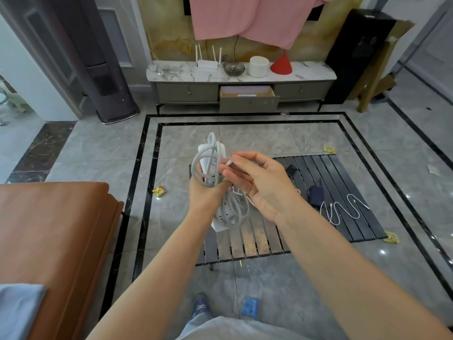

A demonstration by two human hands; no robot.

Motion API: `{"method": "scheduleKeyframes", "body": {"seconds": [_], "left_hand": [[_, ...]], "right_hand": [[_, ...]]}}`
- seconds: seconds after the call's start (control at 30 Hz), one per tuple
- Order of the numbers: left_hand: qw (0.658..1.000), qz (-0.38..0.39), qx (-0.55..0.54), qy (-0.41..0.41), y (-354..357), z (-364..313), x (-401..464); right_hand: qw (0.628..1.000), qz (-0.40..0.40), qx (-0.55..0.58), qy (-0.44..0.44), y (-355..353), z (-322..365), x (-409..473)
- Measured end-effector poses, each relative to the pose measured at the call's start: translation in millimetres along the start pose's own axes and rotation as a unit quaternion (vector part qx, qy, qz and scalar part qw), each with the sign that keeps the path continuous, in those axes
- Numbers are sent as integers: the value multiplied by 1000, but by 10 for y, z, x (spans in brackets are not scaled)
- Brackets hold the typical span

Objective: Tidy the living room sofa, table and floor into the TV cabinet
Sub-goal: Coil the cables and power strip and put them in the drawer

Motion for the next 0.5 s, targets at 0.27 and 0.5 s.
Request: {"method": "scheduleKeyframes", "body": {"seconds": [0.27, 0.5], "left_hand": [[986, 68, -137, -60, 57, 11, -179], [975, 133, -155, -84, 12, 9, -169]], "right_hand": [[856, -29, -398, -327, 28, 293, 83], [905, 85, -405, -95, -243, -161, 409]]}}
Point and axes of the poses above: each hand's wrist, its own x-axis towards the middle knuckle, its own y-axis out of the palm, z = x × y, the point moved 5 cm from there along x, towards the middle knuckle, and after that the axes turned 11 degrees about -z, right-handed, at the moved point
